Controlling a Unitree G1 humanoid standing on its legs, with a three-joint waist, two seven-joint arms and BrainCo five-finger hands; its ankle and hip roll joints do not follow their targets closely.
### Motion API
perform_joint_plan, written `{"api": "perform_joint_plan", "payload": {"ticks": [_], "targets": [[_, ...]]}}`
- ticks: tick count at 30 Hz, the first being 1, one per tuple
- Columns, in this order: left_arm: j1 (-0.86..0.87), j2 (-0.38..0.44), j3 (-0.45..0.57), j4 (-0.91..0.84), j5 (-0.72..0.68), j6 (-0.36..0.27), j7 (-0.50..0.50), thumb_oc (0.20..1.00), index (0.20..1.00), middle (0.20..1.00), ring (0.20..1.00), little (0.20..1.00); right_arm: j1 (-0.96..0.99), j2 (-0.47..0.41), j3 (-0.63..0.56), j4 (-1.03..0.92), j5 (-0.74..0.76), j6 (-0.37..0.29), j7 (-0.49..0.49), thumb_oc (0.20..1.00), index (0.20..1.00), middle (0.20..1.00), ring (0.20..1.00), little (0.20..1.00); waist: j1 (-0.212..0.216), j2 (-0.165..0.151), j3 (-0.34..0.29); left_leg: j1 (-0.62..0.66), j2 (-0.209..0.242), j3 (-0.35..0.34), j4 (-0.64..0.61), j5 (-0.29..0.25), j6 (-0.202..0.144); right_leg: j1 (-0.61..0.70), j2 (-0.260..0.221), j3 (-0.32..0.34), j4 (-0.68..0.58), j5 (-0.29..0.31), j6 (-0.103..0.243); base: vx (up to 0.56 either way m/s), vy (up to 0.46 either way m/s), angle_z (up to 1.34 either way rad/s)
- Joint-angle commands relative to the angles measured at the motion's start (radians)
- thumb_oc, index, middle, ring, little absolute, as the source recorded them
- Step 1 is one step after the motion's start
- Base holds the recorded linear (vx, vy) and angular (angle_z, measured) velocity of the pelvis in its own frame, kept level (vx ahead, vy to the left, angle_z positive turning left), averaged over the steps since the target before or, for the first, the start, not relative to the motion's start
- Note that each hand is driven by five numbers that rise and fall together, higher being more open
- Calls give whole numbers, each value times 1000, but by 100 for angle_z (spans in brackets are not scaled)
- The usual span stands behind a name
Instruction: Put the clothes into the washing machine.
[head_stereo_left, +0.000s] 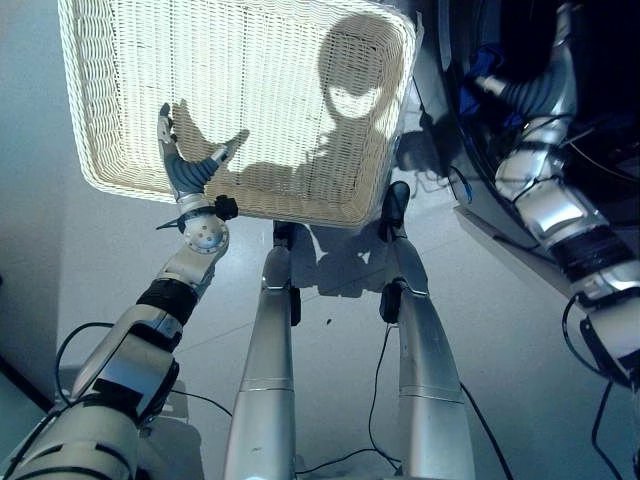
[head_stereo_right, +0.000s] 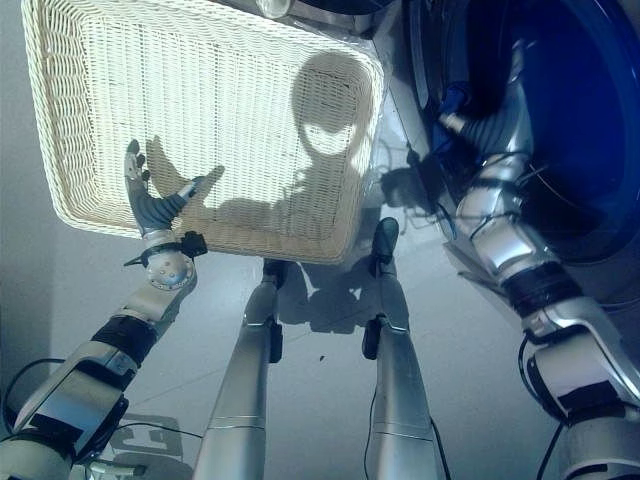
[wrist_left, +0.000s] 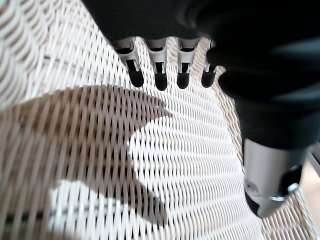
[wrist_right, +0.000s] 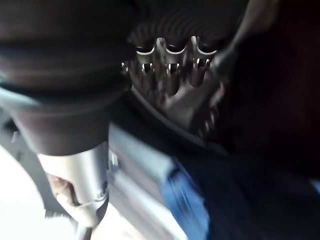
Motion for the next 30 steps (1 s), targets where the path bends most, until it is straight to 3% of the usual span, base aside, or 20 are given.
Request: {"api": "perform_joint_plan", "payload": {"ticks": [1,7,12,16,21,23,24,27,30], "targets": [[42,-43,70,-32,58,-7,3,1000,1000,1000,1000,1000,58,9,-6,-85,-65,-83,35,1000,1000,1000,1000,1000,-39,40,-13,64,-110,73,-73,26,114,63,95,-94,84,-92,84,0,0,0],[169,-96,81,-66,123,43,-42,1000,1000,1000,1000,1000,296,104,-36,-209,-116,-161,118,1000,1000,1000,1000,1000,-56,25,-13,171,-107,93,-87,14,122,159,102,-85,68,-86,86,-34,-3,-1],[272,-115,101,-60,163,36,-50,1000,1000,1000,1000,1000,421,151,-41,-230,-89,-198,151,1000,1000,1000,1000,1000,-60,27,-13,286,-103,109,-119,5,123,259,102,-79,37,-87,87,-43,15,-2],[407,-124,136,-1,178,16,-109,1000,1000,1000,1000,1000,587,189,-38,-180,-65,-280,194,1000,1000,1000,1000,1000,-46,42,-13,494,-95,110,-170,-6,121,453,86,-75,9,-120,87,-48,20,-8],[538,-128,155,49,158,21,-251,1000,1000,1000,1000,1000,730,211,-26,-121,-19,-286,291,1000,1000,1000,1000,1000,-37,50,-13,771,-78,113,-250,-15,108,727,63,-68,-39,-164,91,6,21,1],[553,-127,158,60,154,29,-284,1000,1000,1000,1000,1000,747,213,-26,-111,6,-281,319,1000,1000,1000,1000,1000,-38,49,-13,811,-75,114,-264,-13,105,770,59,-66,-52,-165,91,62,37,4],[606,-128,155,87,166,54,-353,1000,1000,1000,1000,1000,800,235,-32,-72,22,-261,376,1000,1000,1000,1000,1000,-40,47,-70,888,-71,119,-303,-14,97,852,50,-64,-91,-169,92,116,31,-2],[670,-133,160,124,211,100,-416,1000,1000,1000,1000,1000,879,261,-47,-5,91,-223,471,1000,1000,1000,1000,1000,-46,41,-157,989,-67,132,-358,-16,90,972,42,-58,-162,-164,97,136,20,-5],[706,-141,169,150,238,126,-457,1000,1000,1000,1000,1000,916,290,-64,65,120,-187,539,1000,1000,1000,1000,1000,-49,36,-202,1035,-64,138,-372,-18,91,1025,41,-52,-189,-159,98,125,11,9]]}}
